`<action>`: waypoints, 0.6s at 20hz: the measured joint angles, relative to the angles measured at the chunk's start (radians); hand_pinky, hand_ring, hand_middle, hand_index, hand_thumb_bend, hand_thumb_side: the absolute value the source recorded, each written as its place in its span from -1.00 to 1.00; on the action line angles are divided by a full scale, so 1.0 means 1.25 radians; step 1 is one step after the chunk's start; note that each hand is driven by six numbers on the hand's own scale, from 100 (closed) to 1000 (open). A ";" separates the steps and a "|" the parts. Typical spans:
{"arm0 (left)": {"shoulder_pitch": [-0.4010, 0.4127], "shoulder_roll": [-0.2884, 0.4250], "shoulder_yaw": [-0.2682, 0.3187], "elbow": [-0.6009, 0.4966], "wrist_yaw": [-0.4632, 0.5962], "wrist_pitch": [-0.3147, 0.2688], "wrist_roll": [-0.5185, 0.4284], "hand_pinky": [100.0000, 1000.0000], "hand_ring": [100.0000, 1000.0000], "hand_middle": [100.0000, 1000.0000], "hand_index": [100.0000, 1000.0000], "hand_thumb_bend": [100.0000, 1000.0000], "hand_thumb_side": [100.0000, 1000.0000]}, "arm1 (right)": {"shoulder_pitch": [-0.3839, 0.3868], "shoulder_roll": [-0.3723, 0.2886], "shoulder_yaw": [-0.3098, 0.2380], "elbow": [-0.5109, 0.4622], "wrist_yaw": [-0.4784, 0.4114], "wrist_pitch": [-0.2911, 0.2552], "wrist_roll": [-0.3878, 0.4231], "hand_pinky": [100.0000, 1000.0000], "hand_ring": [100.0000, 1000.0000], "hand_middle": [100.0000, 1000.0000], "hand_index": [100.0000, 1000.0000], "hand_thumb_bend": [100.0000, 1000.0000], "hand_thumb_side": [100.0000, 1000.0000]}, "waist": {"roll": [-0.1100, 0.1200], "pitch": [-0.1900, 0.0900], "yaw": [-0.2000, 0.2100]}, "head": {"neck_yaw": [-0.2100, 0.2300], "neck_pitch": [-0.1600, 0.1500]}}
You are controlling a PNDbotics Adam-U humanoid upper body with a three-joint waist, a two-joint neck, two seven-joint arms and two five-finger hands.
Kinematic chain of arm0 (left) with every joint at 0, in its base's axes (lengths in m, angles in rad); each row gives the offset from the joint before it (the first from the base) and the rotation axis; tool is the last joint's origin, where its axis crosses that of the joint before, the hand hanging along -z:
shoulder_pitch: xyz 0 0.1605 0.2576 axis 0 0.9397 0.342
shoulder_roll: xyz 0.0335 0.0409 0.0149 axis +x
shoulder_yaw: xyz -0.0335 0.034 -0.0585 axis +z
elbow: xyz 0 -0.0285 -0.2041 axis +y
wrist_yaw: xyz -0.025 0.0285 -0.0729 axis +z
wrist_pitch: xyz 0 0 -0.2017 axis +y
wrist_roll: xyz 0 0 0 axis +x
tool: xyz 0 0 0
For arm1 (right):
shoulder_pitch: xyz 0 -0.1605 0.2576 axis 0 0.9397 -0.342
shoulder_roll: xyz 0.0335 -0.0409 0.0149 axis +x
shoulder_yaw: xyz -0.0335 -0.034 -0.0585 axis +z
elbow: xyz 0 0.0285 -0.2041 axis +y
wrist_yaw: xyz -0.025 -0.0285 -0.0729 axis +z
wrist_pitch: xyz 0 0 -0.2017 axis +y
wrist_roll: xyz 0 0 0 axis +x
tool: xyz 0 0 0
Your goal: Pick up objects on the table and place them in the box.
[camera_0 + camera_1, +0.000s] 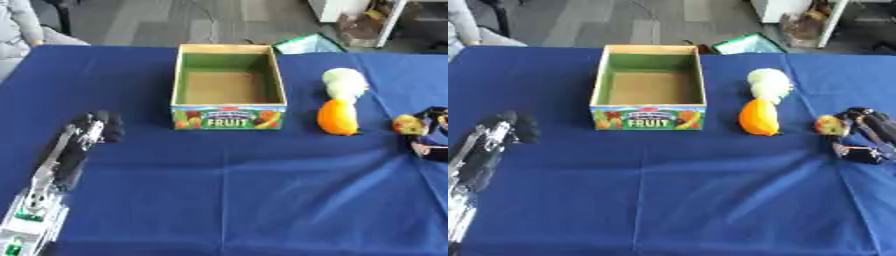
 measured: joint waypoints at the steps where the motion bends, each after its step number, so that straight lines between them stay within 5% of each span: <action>1: 0.000 0.000 0.000 0.000 0.000 0.000 0.000 0.23 0.20 0.11 0.30 -1.00 0.34 | 0.000 0.000 0.001 0.002 -0.001 -0.001 -0.003 0.44 0.03 0.01 0.28 -1.00 -0.77 | 0.000 0.000 0.000 | -0.001 0.000; 4: 0.000 0.000 0.000 0.000 0.000 0.001 -0.001 0.23 0.20 0.11 0.30 -1.00 0.34 | 0.000 0.000 0.001 0.008 -0.007 -0.005 -0.005 0.44 0.05 0.04 0.30 -0.98 -0.76 | -0.001 0.000 0.000 | -0.001 0.000; 9: 0.000 0.000 0.000 0.000 0.000 0.001 -0.001 0.23 0.20 0.11 0.30 -1.00 0.34 | 0.000 0.000 0.006 0.019 -0.018 -0.014 0.003 0.47 0.10 0.08 0.34 -1.00 -0.04 | -0.002 0.000 0.000 | -0.001 0.000; 12: 0.000 0.000 0.000 0.000 0.000 0.002 -0.002 0.23 0.20 0.12 0.30 -1.00 0.34 | 0.000 0.000 0.009 0.023 -0.030 -0.021 0.011 0.48 0.11 0.09 0.36 -1.00 0.14 | -0.002 0.000 0.000 | -0.001 0.000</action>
